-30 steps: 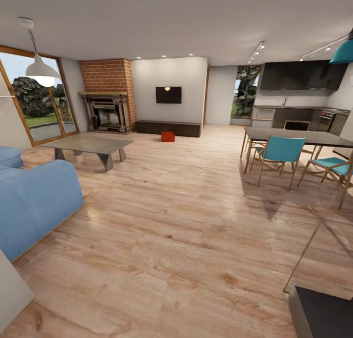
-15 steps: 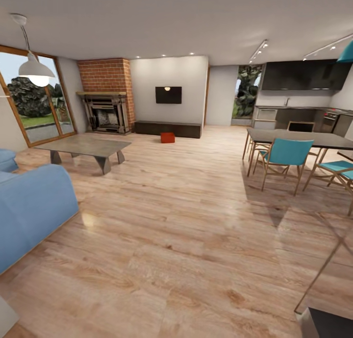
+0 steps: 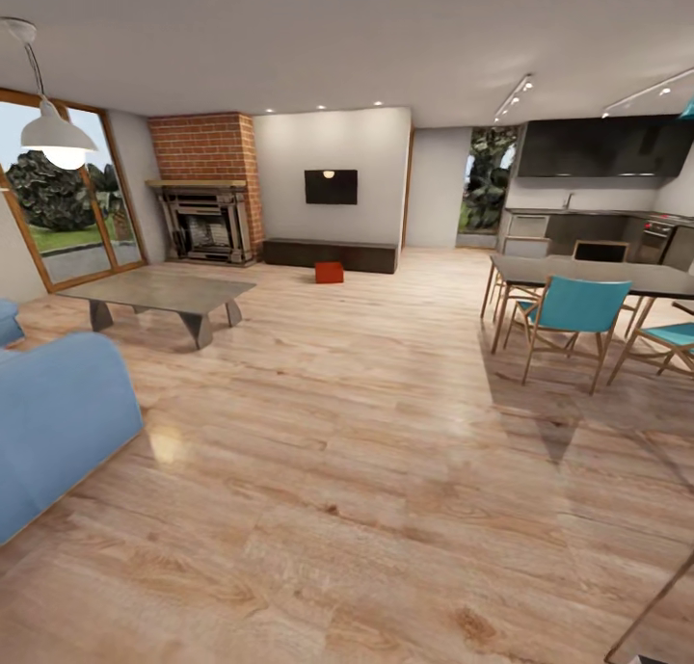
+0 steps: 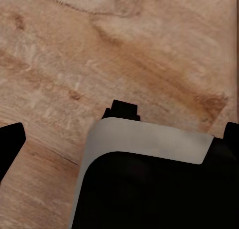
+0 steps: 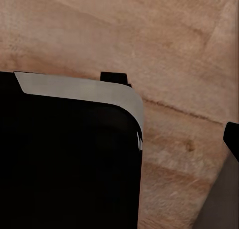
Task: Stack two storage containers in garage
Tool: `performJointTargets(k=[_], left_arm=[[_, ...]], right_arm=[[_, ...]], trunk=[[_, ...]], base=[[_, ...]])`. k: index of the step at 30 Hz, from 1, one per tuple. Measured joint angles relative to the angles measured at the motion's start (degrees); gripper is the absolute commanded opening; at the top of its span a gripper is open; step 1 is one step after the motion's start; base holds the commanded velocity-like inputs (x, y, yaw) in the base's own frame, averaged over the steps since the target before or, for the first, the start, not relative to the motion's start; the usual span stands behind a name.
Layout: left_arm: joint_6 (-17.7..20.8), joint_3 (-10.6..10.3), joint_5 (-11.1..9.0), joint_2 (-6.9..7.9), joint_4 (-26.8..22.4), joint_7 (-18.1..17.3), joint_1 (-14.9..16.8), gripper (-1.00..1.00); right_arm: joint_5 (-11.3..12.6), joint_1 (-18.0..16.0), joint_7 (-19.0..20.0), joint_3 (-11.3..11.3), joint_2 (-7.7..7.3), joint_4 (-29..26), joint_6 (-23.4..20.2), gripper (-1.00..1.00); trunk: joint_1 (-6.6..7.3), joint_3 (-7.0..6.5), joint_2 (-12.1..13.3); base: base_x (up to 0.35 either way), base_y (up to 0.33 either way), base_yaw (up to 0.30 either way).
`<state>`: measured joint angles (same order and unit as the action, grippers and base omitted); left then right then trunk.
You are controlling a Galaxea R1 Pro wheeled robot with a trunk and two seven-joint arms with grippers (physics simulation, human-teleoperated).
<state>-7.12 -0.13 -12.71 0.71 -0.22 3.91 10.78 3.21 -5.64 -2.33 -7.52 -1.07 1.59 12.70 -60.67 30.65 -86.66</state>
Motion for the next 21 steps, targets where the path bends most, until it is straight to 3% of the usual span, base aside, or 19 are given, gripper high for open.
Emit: performJointTargets(k=[21], left_arm=[[0.00,0.00,0.11,0.07,0.00,-0.01,0.00,1.00]], right_arm=[[0.02,0.00,0.00,0.00,0.00,0.00,0.00,1.00]], trunk=[[0.00,0.00,0.00]], base=[[0.322,0.000,0.000]])
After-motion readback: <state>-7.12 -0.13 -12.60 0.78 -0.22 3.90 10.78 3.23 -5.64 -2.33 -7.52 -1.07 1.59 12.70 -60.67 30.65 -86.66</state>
